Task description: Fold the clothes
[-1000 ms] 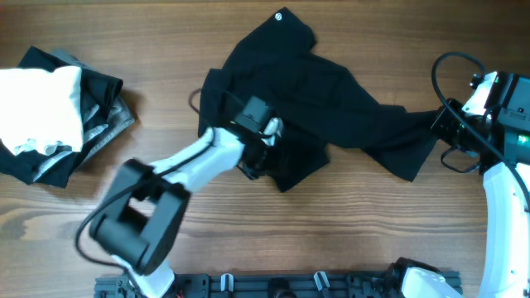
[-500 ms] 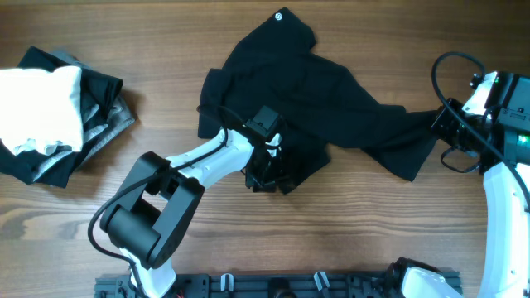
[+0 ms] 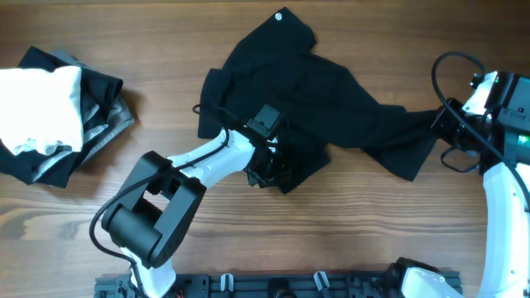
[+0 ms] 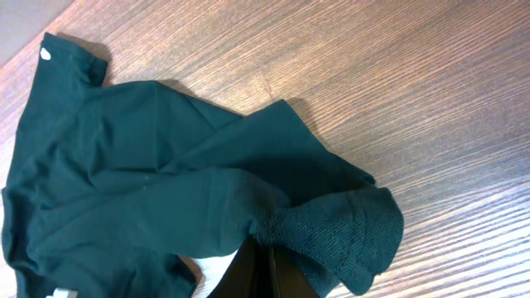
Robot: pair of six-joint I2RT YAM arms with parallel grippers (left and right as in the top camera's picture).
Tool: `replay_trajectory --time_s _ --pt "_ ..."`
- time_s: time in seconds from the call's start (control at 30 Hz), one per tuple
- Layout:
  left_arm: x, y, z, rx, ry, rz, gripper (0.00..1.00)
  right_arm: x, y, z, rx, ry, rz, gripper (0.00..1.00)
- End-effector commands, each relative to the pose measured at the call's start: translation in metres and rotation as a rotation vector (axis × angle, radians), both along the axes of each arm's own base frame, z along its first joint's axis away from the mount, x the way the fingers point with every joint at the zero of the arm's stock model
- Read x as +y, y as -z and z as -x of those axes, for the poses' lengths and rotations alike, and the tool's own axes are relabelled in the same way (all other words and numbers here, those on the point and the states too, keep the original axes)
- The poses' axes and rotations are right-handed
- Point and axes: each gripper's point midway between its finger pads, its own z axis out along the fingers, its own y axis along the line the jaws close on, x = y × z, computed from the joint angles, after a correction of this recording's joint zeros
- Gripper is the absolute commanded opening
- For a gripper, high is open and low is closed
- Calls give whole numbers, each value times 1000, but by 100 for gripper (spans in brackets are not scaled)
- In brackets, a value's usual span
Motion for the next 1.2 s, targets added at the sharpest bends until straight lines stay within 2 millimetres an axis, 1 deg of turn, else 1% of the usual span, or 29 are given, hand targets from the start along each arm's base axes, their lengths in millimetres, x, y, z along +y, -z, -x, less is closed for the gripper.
replay_trajectory --time_s 0.0,0.07,0.17,0.27,0.3,0.33,0.37,0.4,0.5,0.53,0.57,0.6,0.63,0.67,0.73,0.8,0.83,0.93,1.03,1.1,1.17 --pt "7 22 4 25 -13 -71 17 -3 -3 -3 -9 8 10 4" --pt "7 21 4 26 -7 -62 4 -3 -3 -3 -9 8 10 4" --pt "12 11 2 13 43 -35 4 -3 -3 -3 -10 8 10 4" --pt "35 -18 -16 -22 44 -27 4 -4 -2 -3 -8 11 16 4" --pt "48 -37 -28 -45 26 -23 4 -4 -2 -3 -7 12 17 4" --pt "57 -51 -37 -65 10 -21 4 -4 -2 -2 -5 11 15 4" --pt "77 -80 -53 -108 -27 -16 4 -4 -1 -1 0 12 14 5" --pt "99 -113 -71 -170 -74 -11 4 -3 -1 0 5 11 12 4" --pt "156 -202 -107 -372 -206 5 4 -1 4 7 42 9 2 4" --pt "181 -238 -117 -463 -276 5 4 0 6 11 58 5 0 4" --pt "196 -260 -120 -522 -311 5 4 1 9 15 78 3 -5 4" --pt "217 -293 -123 -614 -357 1 4 3 12 20 104 4 -13 4" --pt "230 -311 -123 -662 -392 -7 4 4 15 25 126 7 -22 4" --pt "248 -334 -119 -725 -439 -22 4 7 19 33 163 12 -37 4" --pt "268 -359 -109 -796 -484 -45 4 11 25 44 219 12 -54 4" --pt "280 -369 -96 -830 -497 -78 4 15 30 53 260 2 -76 4" --pt "285 -369 -91 -831 -502 -104 4 19 32 56 274 -12 -90 4" --pt "298 -360 -78 -789 -533 -196 4 43 39 58 263 -164 -143 4" --pt "299 -353 -76 -767 -495 -224 4 62 51 59 255 -257 -185 4" --pt "300 -349 -77 -754 -489 -227 4 80 55 58 216 -374 -220 4" --pt "298 -347 -79 -747 -483 -225 4 105 56 60 165 -514 -284 4"
